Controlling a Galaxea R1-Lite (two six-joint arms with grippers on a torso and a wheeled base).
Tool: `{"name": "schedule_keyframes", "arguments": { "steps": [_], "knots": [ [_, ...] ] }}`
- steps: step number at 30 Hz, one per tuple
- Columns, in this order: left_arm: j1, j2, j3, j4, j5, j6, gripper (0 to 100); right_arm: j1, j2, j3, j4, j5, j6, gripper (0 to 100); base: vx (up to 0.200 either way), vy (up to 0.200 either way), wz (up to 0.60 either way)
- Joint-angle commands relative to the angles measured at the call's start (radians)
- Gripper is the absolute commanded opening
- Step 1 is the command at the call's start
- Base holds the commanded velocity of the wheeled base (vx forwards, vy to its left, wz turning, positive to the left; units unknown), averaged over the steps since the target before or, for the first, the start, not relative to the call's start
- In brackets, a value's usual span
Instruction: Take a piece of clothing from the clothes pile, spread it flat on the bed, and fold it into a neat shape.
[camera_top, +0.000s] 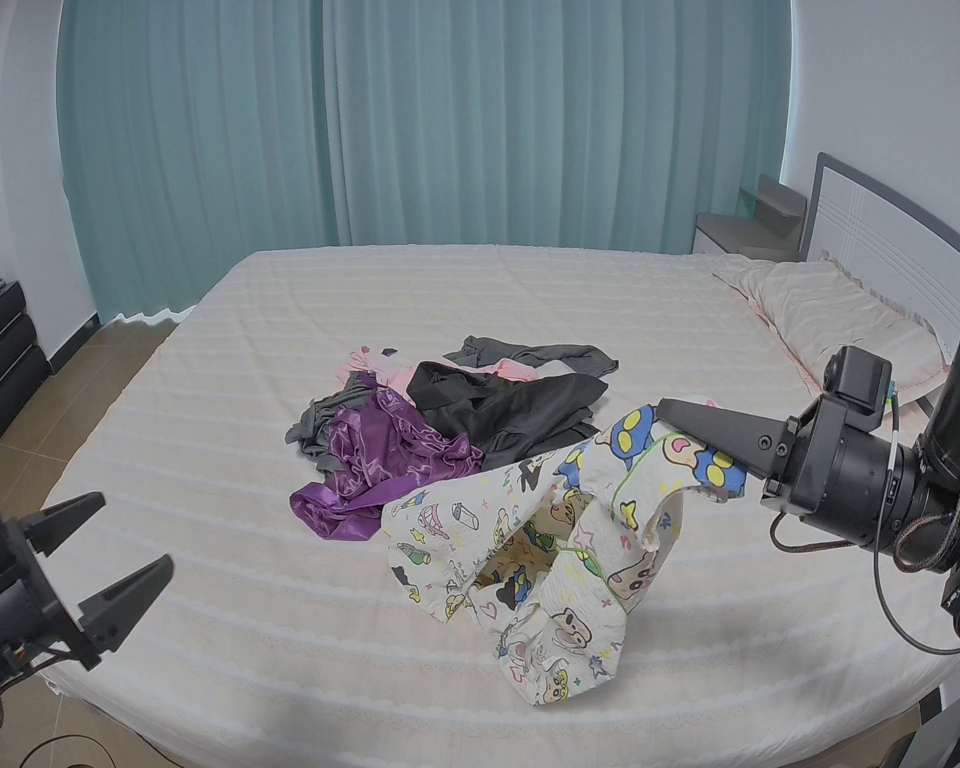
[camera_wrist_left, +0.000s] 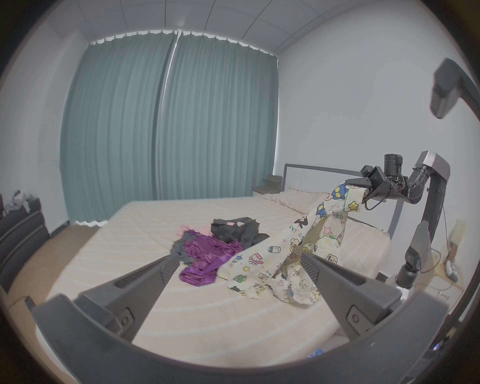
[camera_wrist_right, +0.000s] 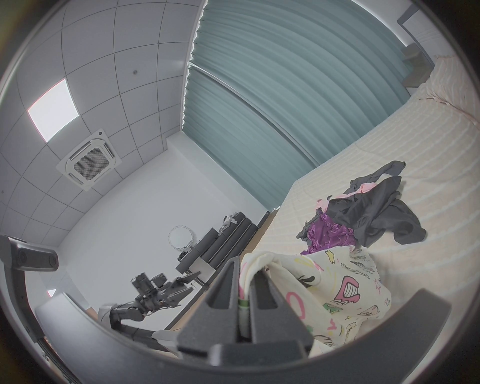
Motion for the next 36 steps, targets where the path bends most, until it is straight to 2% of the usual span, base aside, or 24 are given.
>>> {"name": "schedule_keyframes", "arguments": {
  "steps": [1, 3, 4, 5, 7, 9, 12, 15, 17, 20, 23, 26, 36],
  "knots": [
    [-0.449, 0.758, 0.02, -0.47, 0.174, -0.239, 100, 0.0, 0.012, -0.05, 0.001, 0.008, -0.022, 0, 0.0, 0.0, 0.0],
    [-0.506, 0.818, 0.008, -0.571, 0.236, -0.302, 100, 0.0, 0.012, -0.053, 0.001, 0.008, -0.022, 0, 0.0, 0.0, 0.0],
    [-0.517, 0.835, 0.003, -0.591, 0.254, -0.311, 100, 0.0, 0.013, -0.054, 0.001, 0.008, -0.022, 0, 0.0, 0.0, 0.0],
    [-0.548, 0.907, -0.013, -0.648, 0.326, -0.325, 100, 0.0, 0.013, -0.059, 0.001, 0.008, -0.022, 0, 0.0, 0.0, 0.0],
    [-0.572, 1.012, -0.032, -0.705, 0.411, -0.33, 100, 0.0, 0.013, -0.063, 0.001, 0.008, -0.022, 0, 0.0, 0.0, 0.0],
    [-0.589, 1.081, -0.041, -0.771, 0.457, -0.336, 100, 0.0, 0.015, -0.063, 0.001, 0.008, -0.022, 0, 0.0, 0.0, 0.0],
    [-0.617, 1.163, -0.047, -0.873, 0.469, -0.362, 100, 0.0, 0.018, -0.065, 0.001, 0.006, -0.022, 0, 0.0, 0.0, 0.0],
    [-0.629, 1.234, -0.09, -0.91, 0.487, -0.368, 100, 0.0, 0.022, -0.076, 0.001, 0.005, -0.022, 0, 0.0, 0.0, 0.0],
    [-0.635, 1.268, -0.147, -0.912, 0.527, -0.377, 100, 0.0, 0.028, -0.091, 0.002, 0.005, -0.022, 0, 0.0, 0.0, 0.0],
    [-0.635, 1.288, -0.185, -0.912, 0.541, -0.393, 100, 0.0, 0.039, -0.106, 0.002, 0.003, -0.022, 0, 0.0, 0.0, 0.0],
    [-0.638, 1.312, -0.245, -0.912, 0.581, -0.45, 100, -0.001, 0.051, -0.114, 0.002, 0.003, -0.021, 0, 0.0, 0.0, 0.0],
    [-0.646, 1.328, -0.279, -0.912, 0.625, -0.465, 100, -0.001, 0.056, -0.117, 0.002, 0.003, -0.022, 0, 0.0, 0.0, 0.0],
    [-0.647, 1.409, -0.397, -0.912, 0.699, -0.525, 100, -0.006, 0.054, -0.142, 0.002, 0.002, -0.021, 0, 0.0, 0.0, 0.0]
  ]
}}
